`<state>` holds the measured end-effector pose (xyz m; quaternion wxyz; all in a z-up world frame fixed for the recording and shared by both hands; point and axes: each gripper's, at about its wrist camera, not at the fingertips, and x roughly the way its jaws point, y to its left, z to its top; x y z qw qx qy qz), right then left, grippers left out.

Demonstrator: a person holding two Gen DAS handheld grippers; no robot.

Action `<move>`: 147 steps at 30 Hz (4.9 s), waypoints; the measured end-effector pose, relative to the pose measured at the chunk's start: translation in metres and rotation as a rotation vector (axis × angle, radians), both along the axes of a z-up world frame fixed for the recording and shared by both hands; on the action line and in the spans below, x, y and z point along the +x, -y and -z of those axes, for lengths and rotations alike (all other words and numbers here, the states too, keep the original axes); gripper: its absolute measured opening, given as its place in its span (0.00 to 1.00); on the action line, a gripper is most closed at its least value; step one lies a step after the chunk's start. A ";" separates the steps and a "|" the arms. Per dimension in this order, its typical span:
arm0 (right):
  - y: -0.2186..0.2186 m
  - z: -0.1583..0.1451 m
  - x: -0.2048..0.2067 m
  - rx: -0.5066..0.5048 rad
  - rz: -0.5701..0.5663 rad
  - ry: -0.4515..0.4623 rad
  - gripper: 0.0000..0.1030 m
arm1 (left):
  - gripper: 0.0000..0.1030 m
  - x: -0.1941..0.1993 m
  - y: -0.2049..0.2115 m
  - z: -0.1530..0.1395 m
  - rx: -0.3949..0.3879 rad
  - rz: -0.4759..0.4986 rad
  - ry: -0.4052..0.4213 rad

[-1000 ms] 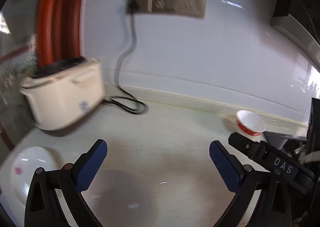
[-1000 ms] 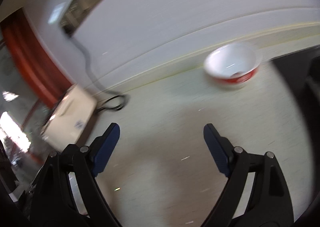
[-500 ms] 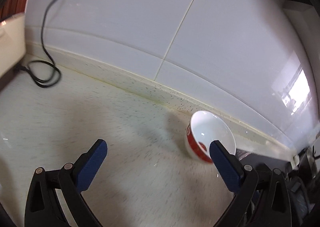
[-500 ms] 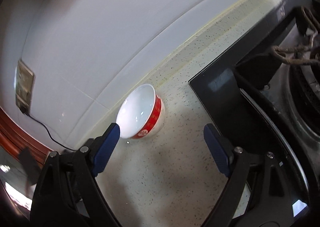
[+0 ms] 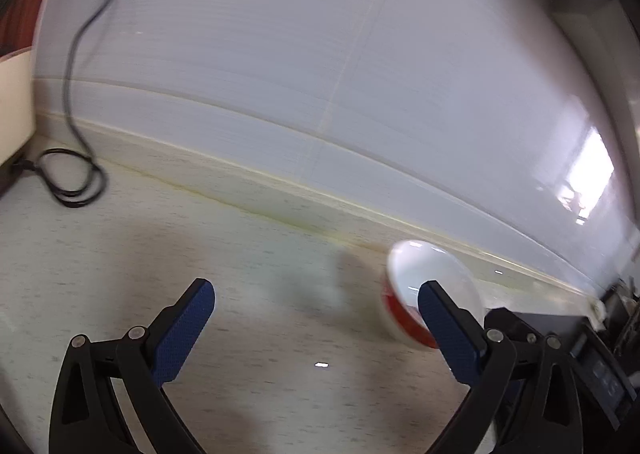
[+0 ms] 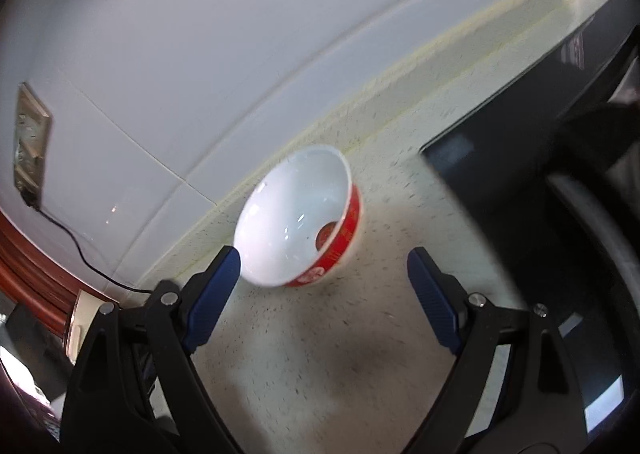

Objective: Organize plates and bowls

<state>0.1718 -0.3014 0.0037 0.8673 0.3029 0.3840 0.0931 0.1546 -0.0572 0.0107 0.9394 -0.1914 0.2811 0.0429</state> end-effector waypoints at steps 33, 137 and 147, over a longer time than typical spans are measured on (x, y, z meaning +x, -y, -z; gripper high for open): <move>-0.008 0.001 -0.049 -0.123 -0.210 -0.086 0.23 | 0.71 0.017 0.017 0.024 -0.020 0.209 -0.386; -0.186 -0.051 -0.194 -0.071 -0.857 0.215 0.20 | 0.29 -0.235 -0.083 -0.071 0.209 -0.244 -0.064; -0.197 -0.043 -0.197 -0.107 -0.906 0.174 0.21 | 0.30 -0.243 -0.097 -0.057 0.198 -0.240 -0.118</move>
